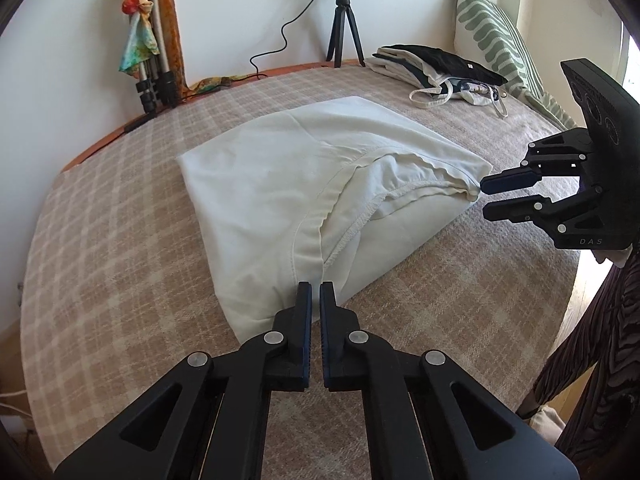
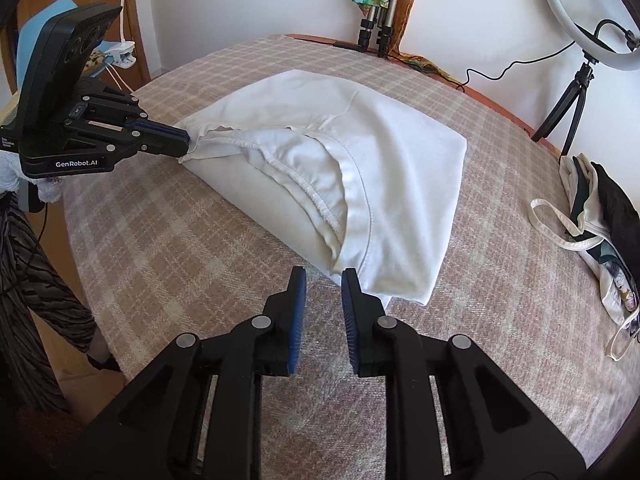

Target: Fold small clothes

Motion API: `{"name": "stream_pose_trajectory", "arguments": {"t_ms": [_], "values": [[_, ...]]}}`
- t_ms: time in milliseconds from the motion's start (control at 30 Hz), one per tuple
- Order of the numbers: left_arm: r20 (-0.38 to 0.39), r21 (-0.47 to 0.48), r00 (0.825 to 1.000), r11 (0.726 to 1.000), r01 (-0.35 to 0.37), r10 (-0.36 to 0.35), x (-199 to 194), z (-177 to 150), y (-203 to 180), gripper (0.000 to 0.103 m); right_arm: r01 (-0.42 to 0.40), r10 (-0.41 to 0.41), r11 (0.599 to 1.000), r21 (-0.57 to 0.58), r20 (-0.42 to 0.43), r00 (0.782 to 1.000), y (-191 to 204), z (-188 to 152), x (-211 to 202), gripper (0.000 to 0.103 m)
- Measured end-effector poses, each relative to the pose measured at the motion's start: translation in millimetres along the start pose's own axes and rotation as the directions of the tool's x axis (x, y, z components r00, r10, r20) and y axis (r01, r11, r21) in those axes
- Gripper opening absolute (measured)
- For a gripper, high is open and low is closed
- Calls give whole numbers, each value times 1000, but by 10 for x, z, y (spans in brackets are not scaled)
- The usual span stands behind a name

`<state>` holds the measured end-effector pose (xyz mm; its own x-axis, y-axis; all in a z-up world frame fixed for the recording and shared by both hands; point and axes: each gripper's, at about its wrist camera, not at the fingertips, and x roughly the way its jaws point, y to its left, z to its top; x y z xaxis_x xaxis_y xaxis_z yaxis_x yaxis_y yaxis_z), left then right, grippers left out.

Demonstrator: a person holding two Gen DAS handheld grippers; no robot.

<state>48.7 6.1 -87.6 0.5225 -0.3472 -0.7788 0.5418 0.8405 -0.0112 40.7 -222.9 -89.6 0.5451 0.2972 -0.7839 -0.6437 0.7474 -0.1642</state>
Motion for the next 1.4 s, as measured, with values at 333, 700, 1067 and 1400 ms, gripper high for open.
{"name": "stream_pose_trajectory", "arguments": {"t_ms": [333,700,1067,1400], "values": [[14,-15,1000,1000,9,-9,-19,20,42,2,36,-36,999,16,-5,999,-120,49,81,12],[94,23,995,1000,-20,18,-254,44,-3,1,-33,18,992,119,121,992,-397,146,-297,2],[-4,136,999,989,-52,53,60,-4,-179,20,-17,17,1000,-18,7,1000,-95,71,74,30],[-1,124,1000,992,-29,30,101,31,-87,5,-47,47,998,47,5,999,-283,104,132,9]]}}
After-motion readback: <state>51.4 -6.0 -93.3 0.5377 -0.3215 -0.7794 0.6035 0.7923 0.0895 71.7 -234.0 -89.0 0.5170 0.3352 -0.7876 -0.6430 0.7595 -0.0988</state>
